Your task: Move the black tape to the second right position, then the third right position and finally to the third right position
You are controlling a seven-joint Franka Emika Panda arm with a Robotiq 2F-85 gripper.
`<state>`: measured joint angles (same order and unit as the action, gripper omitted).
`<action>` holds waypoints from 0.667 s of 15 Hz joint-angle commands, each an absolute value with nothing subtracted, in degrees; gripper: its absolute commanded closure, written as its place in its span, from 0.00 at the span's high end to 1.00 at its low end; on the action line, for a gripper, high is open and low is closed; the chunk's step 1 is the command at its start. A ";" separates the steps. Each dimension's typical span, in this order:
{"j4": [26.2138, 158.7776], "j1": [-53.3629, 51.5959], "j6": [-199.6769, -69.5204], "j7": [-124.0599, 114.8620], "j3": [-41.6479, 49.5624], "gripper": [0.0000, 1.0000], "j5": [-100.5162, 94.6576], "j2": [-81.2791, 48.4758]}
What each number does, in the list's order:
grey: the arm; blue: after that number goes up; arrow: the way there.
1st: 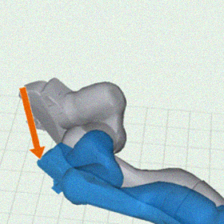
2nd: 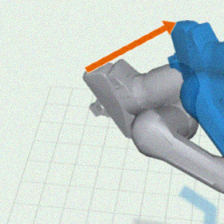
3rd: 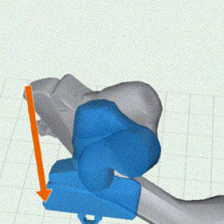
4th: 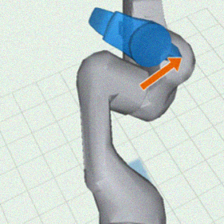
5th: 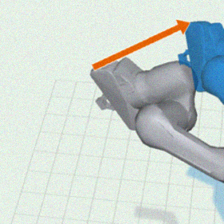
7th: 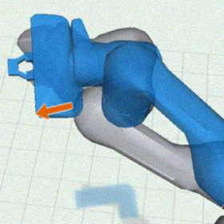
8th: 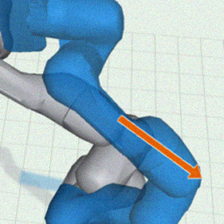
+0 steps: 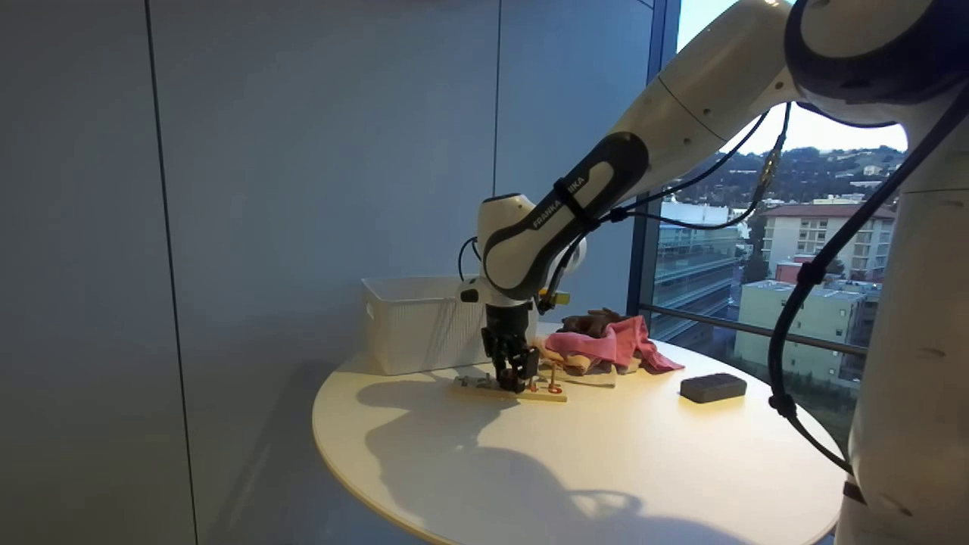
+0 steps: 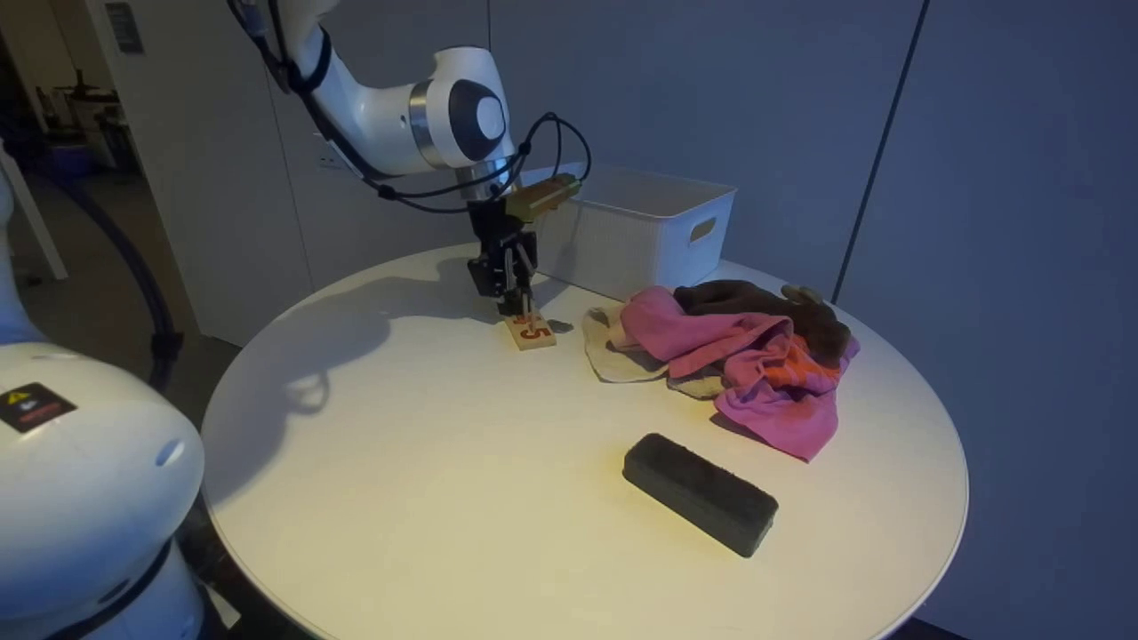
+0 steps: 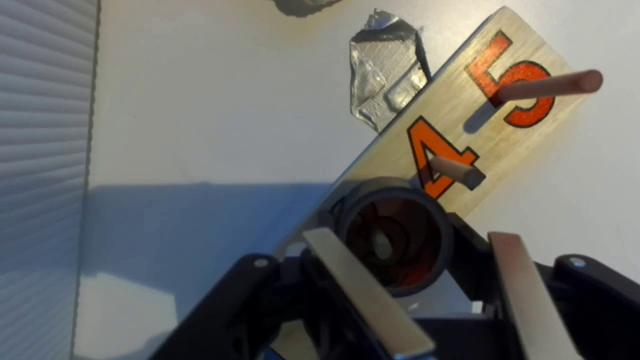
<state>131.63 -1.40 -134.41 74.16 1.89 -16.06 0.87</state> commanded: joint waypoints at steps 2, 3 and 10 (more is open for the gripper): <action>129.95 -0.76 -133.96 75.85 1.43 0.26 -15.23 0.63; 129.99 -0.74 -133.76 75.76 1.43 0.26 -15.48 0.64; 132.93 -0.88 -132.90 78.24 1.36 0.26 -15.88 5.68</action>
